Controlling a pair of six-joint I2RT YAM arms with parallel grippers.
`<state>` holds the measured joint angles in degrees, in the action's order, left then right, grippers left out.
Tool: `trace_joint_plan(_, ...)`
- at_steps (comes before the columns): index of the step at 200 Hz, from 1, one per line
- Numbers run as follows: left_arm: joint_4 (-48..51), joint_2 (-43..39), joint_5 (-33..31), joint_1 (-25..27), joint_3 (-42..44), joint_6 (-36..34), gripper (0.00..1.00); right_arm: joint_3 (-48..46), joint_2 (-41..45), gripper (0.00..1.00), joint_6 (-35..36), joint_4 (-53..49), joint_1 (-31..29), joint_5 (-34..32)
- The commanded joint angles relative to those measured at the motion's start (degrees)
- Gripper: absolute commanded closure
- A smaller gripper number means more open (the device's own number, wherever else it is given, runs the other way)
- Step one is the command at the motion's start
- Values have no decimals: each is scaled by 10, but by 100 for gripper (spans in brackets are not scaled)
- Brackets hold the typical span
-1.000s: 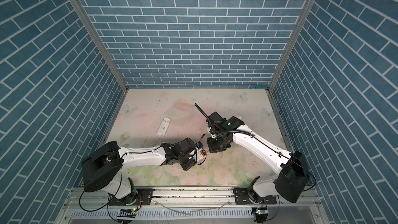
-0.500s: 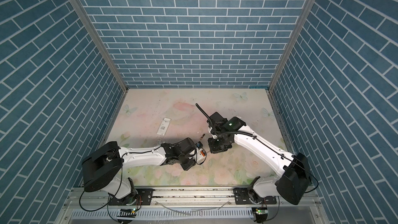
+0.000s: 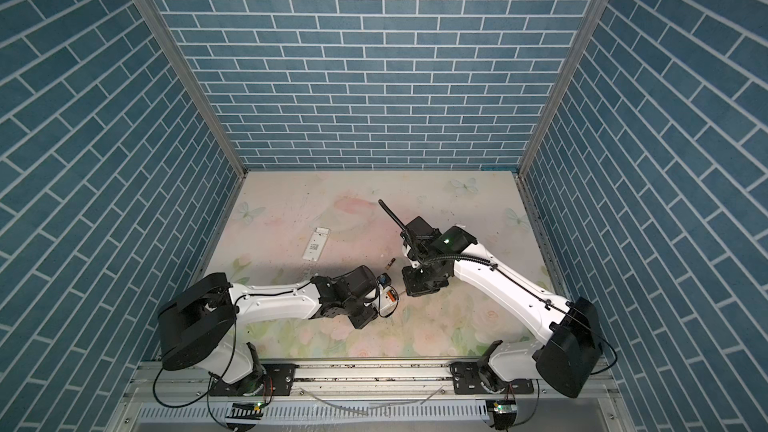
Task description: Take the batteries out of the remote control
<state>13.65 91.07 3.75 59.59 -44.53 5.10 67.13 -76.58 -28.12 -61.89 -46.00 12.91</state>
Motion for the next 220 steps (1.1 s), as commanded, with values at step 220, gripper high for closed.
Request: trace_joint_plan(220, 24, 17, 20, 1, 11, -3, 62, -5, 1, 100, -1, 5, 7, 5)
